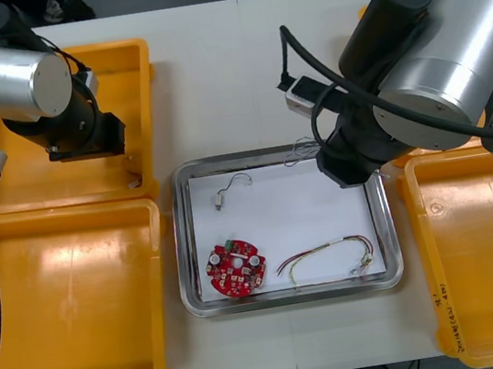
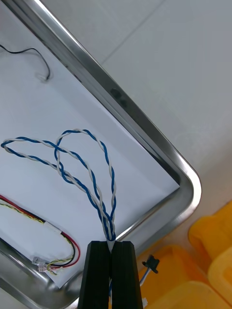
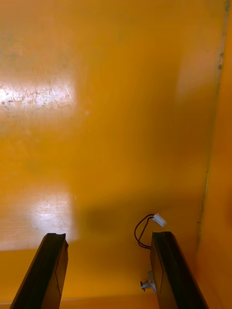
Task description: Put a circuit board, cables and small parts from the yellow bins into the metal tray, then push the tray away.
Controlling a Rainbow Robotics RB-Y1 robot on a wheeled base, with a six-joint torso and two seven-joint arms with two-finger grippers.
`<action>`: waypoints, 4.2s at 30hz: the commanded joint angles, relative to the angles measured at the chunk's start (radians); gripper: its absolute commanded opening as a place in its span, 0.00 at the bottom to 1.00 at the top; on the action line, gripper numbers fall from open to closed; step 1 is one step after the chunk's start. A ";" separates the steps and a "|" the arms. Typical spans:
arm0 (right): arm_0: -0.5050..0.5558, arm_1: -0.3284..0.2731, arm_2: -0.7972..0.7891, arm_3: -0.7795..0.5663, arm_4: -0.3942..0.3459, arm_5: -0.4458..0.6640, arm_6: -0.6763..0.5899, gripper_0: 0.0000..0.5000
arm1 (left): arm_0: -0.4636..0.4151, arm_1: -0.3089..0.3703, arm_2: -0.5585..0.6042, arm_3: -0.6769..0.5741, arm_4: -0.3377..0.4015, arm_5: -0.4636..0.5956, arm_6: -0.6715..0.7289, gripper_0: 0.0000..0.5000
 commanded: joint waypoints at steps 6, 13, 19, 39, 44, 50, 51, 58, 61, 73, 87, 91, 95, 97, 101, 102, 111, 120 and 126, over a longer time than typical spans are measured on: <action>0.001 0.053 0.035 0.065 0.035 -0.075 0.229 0.00 | 0.040 0.040 0.027 -0.014 0.029 -0.030 -0.082 1.00; 0.002 0.054 0.070 0.118 0.063 -0.140 0.372 0.00 | 0.052 0.040 0.028 -0.013 0.052 -0.046 -0.081 1.00; 0.001 0.054 0.102 0.139 0.075 -0.169 0.519 0.00 | 0.054 0.040 0.028 -0.011 0.069 -0.047 -0.081 1.00; 0.009 0.054 0.173 0.271 0.089 -0.267 0.657 0.00 | 0.054 0.040 0.002 0.015 0.081 -0.072 -0.093 1.00; 0.032 0.053 0.174 0.276 0.103 -0.288 0.657 0.00 | 0.055 0.040 -0.018 0.015 0.081 -0.087 -0.087 1.00; 0.051 0.050 0.185 0.276 0.143 -0.301 0.657 0.00 | 0.055 0.040 -0.018 0.015 0.079 -0.087 -0.091 1.00; 0.055 0.050 0.185 0.276 0.143 -0.301 0.657 0.00 | 0.055 0.040 -0.018 0.015 0.079 -0.087 -0.091 1.00; 0.064 0.051 0.185 0.276 0.146 -0.319 0.657 0.00 | 0.065 0.040 -0.019 0.017 0.078 -0.098 -0.097 1.00; 0.067 0.050 0.185 0.276 0.149 -0.327 0.657 0.00 | 0.065 0.040 -0.025 0.017 0.075 -0.099 -0.099 1.00; 0.068 0.051 0.185 0.276 0.154 -0.334 0.648 0.87 | 0.066 0.040 -0.044 0.020 0.072 -0.115 -0.093 1.00; 0.051 0.051 0.147 0.225 0.135 -0.252 0.618 1.00 | 0.068 0.040 -0.044 0.018 0.078 -0.119 -0.088 0.00; 0.038 0.051 0.122 0.167 0.129 -0.160 0.601 1.00 | 0.069 0.040 -0.032 0.018 0.084 -0.121 -0.084 0.00; 0.035 0.059 0.082 0.125 0.104 -0.098 0.588 1.00 | 0.069 0.040 -0.016 0.018 0.090 -0.119 -0.081 0.00; 0.035 0.063 0.046 0.090 0.089 -0.051 0.553 1.00 | 0.069 0.040 -0.004 0.018 0.095 -0.119 -0.079 0.00; 0.022 0.065 0.007 0.019 0.081 0.029 0.435 1.00 | 0.068 0.040 0.027 0.018 0.099 -0.113 -0.084 0.00; 0.018 0.065 0.003 0.010 0.081 0.043 0.415 1.00 | 0.068 0.040 0.033 0.018 0.099 -0.113 -0.085 0.00; -0.030 0.062 -0.100 -0.093 0.071 0.067 0.194 1.00 | 0.069 0.050 0.091 0.018 0.092 -0.090 -0.110 0.00; -0.019 -0.056 -0.234 -0.122 -0.046 0.067 -0.065 1.00 | 0.068 0.087 0.120 0.018 0.087 -0.089 -0.134 0.00; 0.021 -0.121 -0.321 -0.122 -0.115 0.067 -0.166 1.00 | 0.068 0.107 0.140 0.020 0.079 -0.089 -0.153 0.00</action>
